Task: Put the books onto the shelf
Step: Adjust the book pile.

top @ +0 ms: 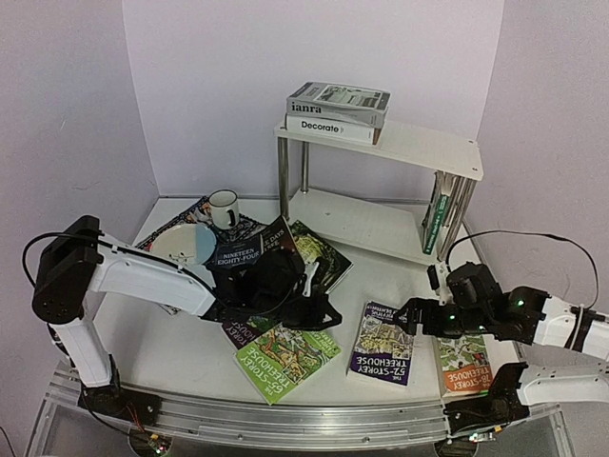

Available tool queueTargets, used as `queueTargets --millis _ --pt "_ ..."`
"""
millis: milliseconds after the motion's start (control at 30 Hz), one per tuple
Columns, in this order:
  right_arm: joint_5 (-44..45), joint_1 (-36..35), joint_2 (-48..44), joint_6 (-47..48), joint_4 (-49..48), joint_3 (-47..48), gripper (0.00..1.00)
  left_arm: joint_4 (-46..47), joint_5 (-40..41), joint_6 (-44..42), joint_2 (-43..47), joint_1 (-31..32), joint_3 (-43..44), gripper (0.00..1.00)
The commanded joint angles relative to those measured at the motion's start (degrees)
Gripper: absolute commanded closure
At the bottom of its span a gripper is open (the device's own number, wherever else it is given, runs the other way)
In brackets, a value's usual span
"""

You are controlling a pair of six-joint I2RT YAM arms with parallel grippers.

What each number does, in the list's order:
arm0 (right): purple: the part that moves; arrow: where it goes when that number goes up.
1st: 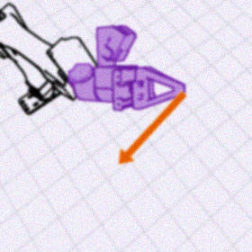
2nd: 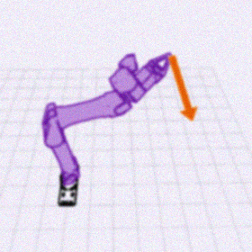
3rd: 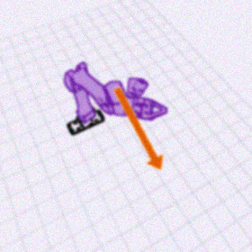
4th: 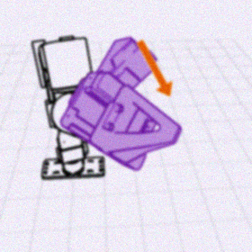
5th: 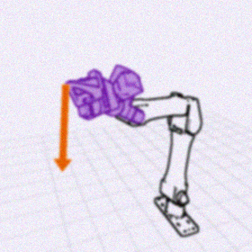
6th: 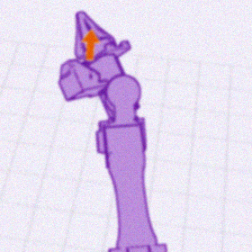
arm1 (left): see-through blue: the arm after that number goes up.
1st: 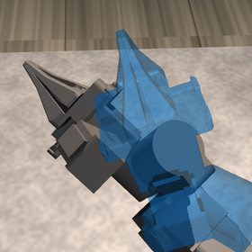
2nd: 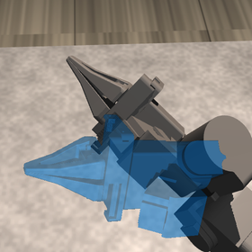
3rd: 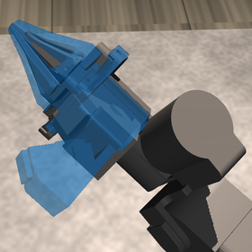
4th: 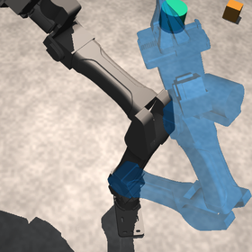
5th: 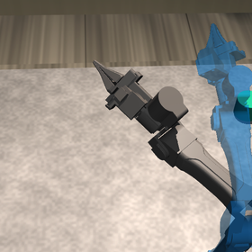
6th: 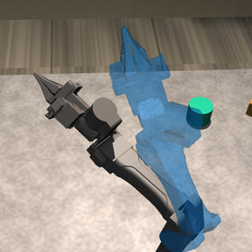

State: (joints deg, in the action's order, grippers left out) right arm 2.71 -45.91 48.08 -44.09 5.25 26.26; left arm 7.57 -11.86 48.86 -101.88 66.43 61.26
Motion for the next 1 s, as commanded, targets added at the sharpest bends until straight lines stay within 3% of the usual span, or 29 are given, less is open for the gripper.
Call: queueTargets --millis 0,200,300,400,500,633,800,967 --pt "6.3 0.0 2.9 0.6 -6.6 1.1 0.02 1.5 0.6 -4.2 5.2 -0.1 -1.9 0.93" --pt "5.0 0.0 12.5 -1.3 -16.4 3.2 0.02 1.4 4.0 -7.1 11.2 -0.2 -6.3 0.82" --pt "5.8 0.0 15.6 2.4 -16.3 5.6 0.02 1.3 5.5 -8.4 15.0 -0.3 -9.3 0.73" --pt "15.0 0.0 13.3 2.4 -11.1 7.0 0.02 1.1 7.3 -10.3 19.5 -0.4 -12.9 0.66" --pt "22.5 0.0 10.3 -8.2 -7.6 3.3 0.02 1.1 8.8 -13.3 23.9 -0.5 -15.9 0.59" --pt "18.6 0.0 9.4 -6.7 -14.3 -0.4 0.02 -0.1 15.4 -16.0 31.5 -0.5 -19.6 0.48" --pt "15.7 -1.2 20.4 -3.1 -16.3 5.7 0.02 -6.8 21.4 -15.2 39.6 -3.2 -21.2 0.3" --pt "18.2 -8.0 32.4 4.6 -26.1 11.4 0.02 -14.6 25.0 -14.1 43.4 -6.3 -20.0 0.25"
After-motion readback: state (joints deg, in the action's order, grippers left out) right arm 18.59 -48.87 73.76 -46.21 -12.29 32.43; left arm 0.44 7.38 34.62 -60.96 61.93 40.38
